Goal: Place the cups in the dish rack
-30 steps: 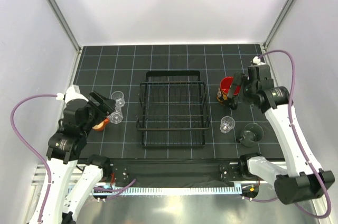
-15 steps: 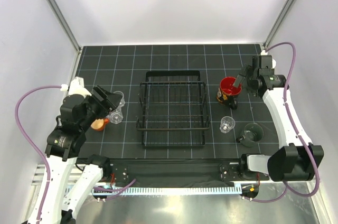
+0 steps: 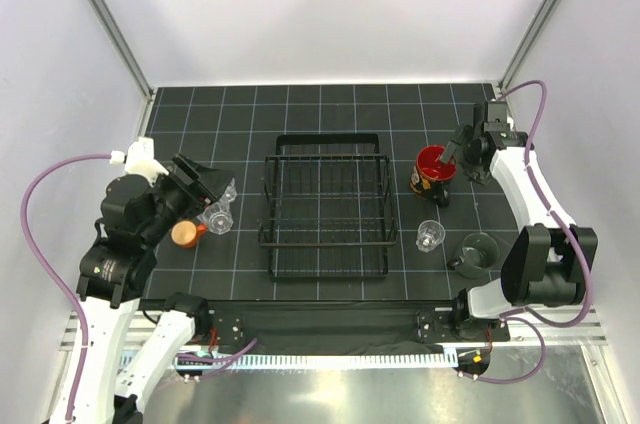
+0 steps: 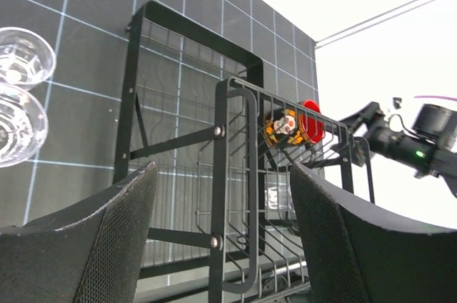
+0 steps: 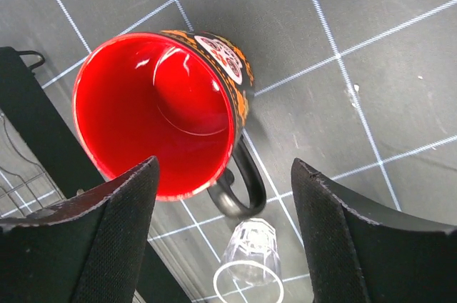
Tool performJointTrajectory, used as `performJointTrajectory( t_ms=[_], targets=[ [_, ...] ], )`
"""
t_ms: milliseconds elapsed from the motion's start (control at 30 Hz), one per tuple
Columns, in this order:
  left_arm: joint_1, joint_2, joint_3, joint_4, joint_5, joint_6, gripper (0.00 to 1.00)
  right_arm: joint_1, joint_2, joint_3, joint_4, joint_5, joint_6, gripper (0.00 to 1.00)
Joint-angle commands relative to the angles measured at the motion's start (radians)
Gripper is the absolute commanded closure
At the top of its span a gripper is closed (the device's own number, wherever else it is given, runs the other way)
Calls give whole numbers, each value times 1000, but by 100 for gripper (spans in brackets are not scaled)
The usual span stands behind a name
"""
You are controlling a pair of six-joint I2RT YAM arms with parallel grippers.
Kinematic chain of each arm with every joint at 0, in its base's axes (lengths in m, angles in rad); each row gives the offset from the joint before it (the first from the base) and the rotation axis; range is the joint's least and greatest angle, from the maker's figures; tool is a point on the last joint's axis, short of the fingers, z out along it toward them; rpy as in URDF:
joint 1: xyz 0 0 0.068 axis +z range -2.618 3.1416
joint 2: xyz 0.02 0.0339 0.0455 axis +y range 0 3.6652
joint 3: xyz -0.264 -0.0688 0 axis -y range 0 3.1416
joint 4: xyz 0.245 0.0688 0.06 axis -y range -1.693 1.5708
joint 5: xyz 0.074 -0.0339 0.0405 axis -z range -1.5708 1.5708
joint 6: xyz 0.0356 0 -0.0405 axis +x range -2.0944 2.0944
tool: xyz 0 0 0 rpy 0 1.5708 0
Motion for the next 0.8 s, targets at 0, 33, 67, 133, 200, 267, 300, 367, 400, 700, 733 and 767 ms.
performJointTrajectory(
  t_ms=[0, 33, 67, 133, 200, 267, 300, 367, 400, 700, 733, 767],
  targets=[
    [1, 0, 36, 45, 53, -18, 27, -3, 21, -10, 61, -19, 11, 26],
    [1, 0, 43, 43, 58, -20, 27, -3, 30, -15, 64, -19, 6, 29],
    [1, -2, 46, 42, 59, -21, 27, -3, 33, -18, 65, -14, 5, 29],
    [1, -2, 56, 43, 61, -24, 28, -3, 38, -24, 66, -11, 3, 29],
    [1, 3, 65, 45, 69, -30, 28, -3, 35, -30, 68, -17, 2, 29],
    [1, 13, 88, 64, 108, -30, 29, -3, 18, -35, 61, -19, 0, 29],
    [1, 42, 100, 71, 122, -30, 30, -3, 7, -41, 61, -14, 0, 28],
    [-1, 79, 158, 65, 161, -17, 31, -3, -14, -45, 69, -5, -6, 28],
    [1, 113, 181, 60, 167, -13, 32, -3, -13, -44, 75, -5, -13, 29],
    [1, 190, 290, 49, 184, -29, 33, -3, 87, -30, 74, -56, -3, 32],
    [-1, 208, 296, 49, 200, -26, 32, -3, 91, -33, 80, -60, -1, 33],
    [1, 216, 300, 49, 229, -24, 32, -3, 91, -38, 84, -63, -3, 34]
  ],
)
